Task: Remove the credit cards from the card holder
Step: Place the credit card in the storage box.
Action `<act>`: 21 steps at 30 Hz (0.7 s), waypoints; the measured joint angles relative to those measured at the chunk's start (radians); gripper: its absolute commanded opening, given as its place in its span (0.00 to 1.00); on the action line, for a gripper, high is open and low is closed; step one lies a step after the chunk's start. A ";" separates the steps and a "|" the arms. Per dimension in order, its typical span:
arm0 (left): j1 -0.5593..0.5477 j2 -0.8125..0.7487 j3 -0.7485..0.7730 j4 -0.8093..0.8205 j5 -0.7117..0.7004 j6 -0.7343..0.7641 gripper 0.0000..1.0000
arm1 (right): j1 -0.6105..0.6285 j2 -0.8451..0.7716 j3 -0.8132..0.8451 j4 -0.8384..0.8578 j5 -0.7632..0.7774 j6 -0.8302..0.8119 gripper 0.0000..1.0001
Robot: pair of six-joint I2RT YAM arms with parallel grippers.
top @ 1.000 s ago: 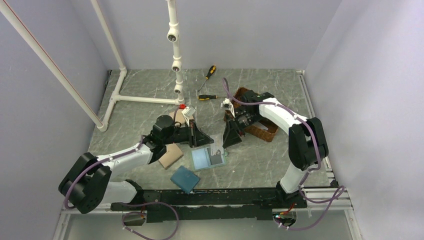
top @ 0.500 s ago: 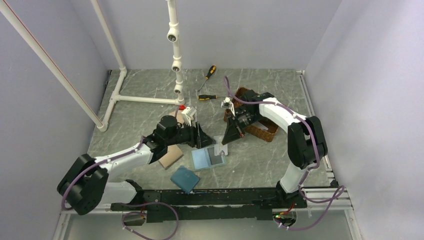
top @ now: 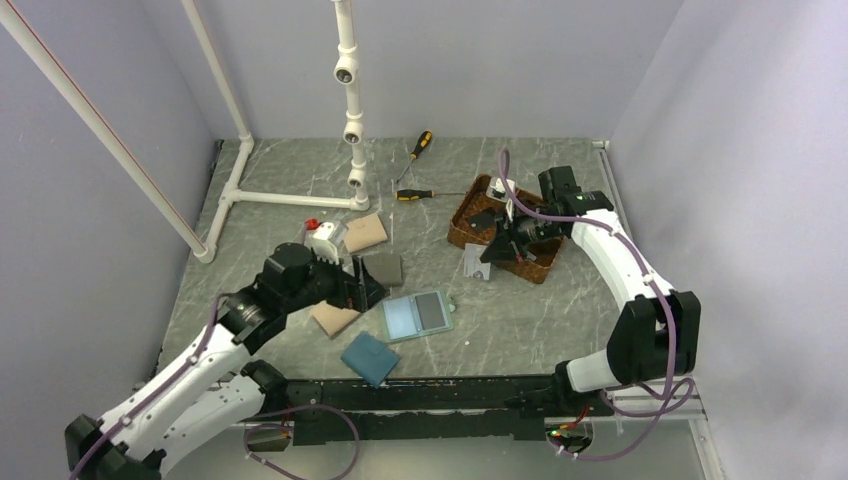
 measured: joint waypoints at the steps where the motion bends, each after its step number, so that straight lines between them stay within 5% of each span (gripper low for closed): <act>1: 0.000 -0.026 0.000 -0.033 -0.014 0.003 0.99 | -0.006 -0.015 -0.009 0.008 0.008 0.003 0.00; 21: 0.000 -0.402 -0.020 -0.310 -0.062 -0.201 0.99 | -0.084 -0.135 -0.088 0.074 0.094 0.001 0.00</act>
